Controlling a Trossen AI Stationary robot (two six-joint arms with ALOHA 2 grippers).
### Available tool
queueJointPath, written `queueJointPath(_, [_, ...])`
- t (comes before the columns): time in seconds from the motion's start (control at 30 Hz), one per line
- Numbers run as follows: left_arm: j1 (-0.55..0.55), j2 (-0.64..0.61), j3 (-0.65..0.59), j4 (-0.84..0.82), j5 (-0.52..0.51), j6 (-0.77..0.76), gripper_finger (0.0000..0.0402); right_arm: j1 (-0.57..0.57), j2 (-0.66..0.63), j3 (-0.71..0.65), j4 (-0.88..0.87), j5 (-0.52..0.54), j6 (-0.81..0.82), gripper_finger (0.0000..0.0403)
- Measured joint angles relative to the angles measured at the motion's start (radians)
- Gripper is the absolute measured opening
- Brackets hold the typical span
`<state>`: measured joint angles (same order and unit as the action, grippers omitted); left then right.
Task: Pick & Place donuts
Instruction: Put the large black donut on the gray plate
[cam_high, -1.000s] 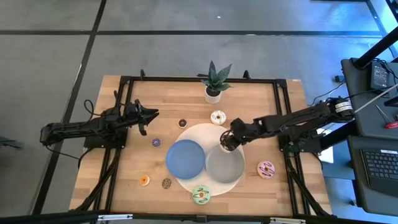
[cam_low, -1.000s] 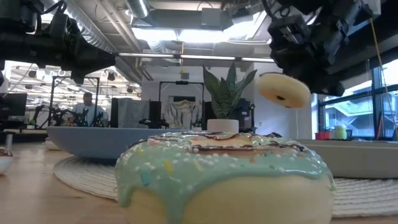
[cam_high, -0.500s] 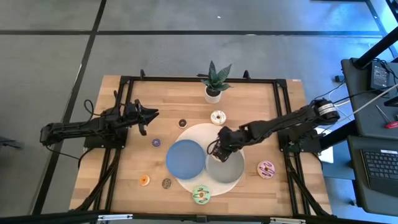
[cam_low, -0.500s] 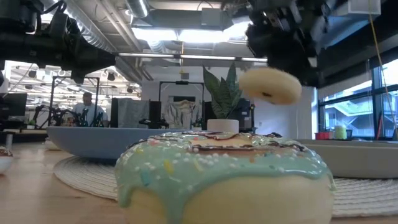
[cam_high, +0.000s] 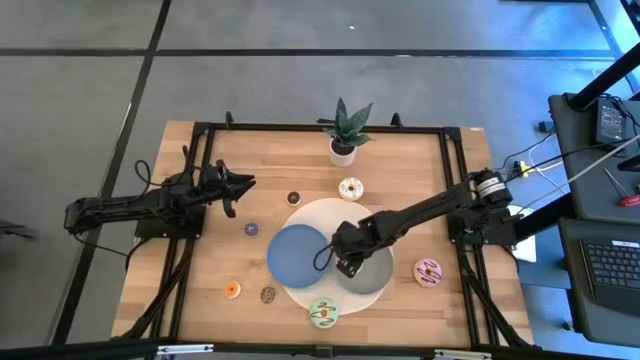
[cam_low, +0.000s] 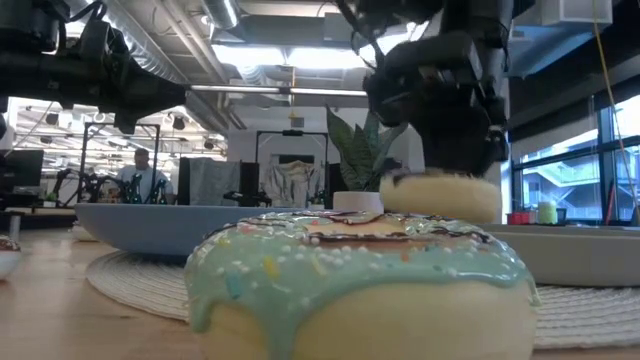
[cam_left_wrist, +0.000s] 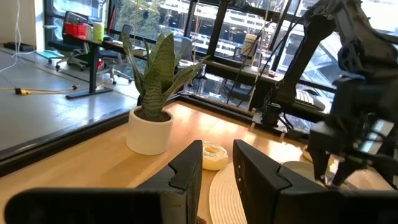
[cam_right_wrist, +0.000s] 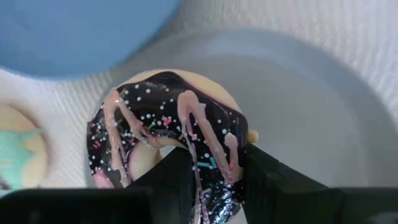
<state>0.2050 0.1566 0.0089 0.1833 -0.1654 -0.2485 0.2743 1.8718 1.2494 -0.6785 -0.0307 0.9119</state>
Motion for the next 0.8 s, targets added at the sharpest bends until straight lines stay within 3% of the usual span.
queueJointPath(0.5, [0.000, 0.000, 0.000, 0.000, 0.000, -0.026, 0.0086, 0.004, 0.053, 0.002, 0.041, 0.000, -0.006, 0.0108])
queueJointPath(0.8, [0.000, 0.000, 0.000, 0.000, 0.000, -0.029, 0.0086, 0.004, 0.051, 0.002, 0.053, -0.024, -0.004, 0.0182])
